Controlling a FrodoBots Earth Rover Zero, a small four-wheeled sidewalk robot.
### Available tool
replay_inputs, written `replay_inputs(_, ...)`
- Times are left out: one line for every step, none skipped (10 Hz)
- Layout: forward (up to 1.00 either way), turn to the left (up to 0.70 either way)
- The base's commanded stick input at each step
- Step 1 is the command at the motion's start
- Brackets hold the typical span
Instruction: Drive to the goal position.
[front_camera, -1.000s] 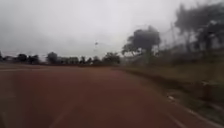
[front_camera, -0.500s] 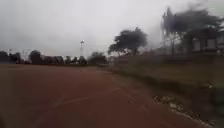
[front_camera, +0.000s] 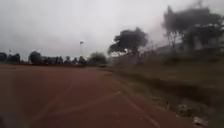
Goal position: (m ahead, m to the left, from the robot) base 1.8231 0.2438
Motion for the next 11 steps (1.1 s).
replay_inputs(1.0, 0.0)
replay_inputs(1.0, 0.0)
replay_inputs(1.0, 0.0)
replay_inputs(1.0, 0.0)
replay_inputs(1.0, 0.0)
replay_inputs(1.0, 0.0)
replay_inputs(1.0, 0.0)
replay_inputs(1.0, 0.0)
replay_inputs(1.0, 0.0)
replay_inputs(1.0, 0.0)
replay_inputs(1.0, 0.0)
